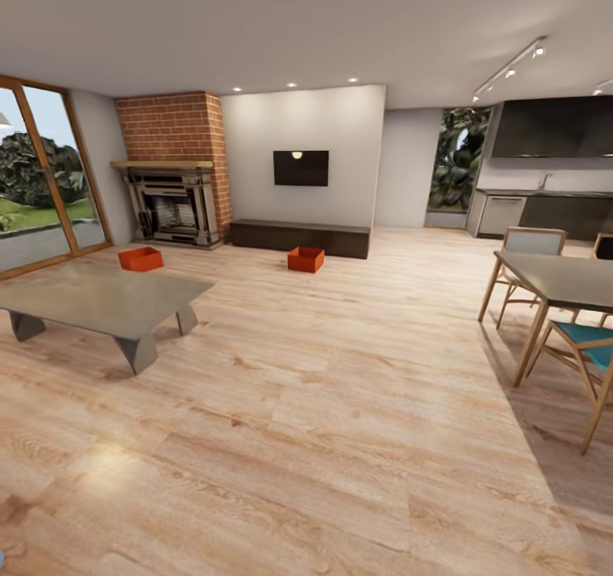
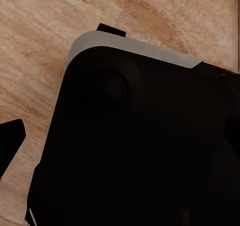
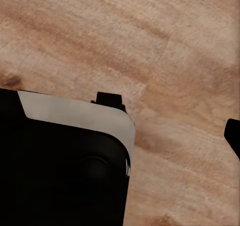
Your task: Move the two storage containers from the living room to the garage. In the garage, place one container on the floor and stack the other container on top of it (either order is fine).
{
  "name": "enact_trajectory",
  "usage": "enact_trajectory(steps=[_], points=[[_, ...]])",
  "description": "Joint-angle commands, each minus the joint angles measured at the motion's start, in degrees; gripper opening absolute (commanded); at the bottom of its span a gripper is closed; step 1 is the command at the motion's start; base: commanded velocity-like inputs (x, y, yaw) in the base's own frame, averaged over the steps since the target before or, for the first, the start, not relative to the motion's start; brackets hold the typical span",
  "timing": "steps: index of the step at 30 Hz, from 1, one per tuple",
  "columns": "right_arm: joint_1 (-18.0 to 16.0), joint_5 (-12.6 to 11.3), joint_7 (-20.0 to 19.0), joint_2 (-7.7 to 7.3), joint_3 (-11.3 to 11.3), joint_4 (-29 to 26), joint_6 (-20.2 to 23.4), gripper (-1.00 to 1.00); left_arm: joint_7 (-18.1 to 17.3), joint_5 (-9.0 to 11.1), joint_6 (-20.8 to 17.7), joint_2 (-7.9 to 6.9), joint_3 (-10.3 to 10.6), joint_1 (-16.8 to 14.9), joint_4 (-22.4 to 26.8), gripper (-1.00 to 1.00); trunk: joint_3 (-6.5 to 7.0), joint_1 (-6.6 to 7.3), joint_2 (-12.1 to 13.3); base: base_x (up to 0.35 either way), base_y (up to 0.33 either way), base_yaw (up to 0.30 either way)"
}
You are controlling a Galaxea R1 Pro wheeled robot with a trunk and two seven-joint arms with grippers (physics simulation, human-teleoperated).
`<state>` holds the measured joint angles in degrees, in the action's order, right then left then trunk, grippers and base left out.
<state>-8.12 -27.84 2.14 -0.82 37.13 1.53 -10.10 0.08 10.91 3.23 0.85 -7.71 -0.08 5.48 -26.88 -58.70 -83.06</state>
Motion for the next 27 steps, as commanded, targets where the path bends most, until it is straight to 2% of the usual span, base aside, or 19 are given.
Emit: enact_trajectory(steps=[1,27], points=[[-0.05,-0.40,0.01,0.03,0.48,0.14,-0.27,1.00,0.01,0.07,0.11,0.03,-0.38,-0.01,0.03,1.00,-0.05,-0.03,-0.02,0.323,0.000,0.000],[-0.05,-0.32,-0.12,-0.05,0.57,0.14,-0.04,1.00,0.01,0.07,-0.25,0.03,-0.38,-0.01,0.01,1.00,-0.05,-0.03,-0.02,0.324,0.000,0.000]])
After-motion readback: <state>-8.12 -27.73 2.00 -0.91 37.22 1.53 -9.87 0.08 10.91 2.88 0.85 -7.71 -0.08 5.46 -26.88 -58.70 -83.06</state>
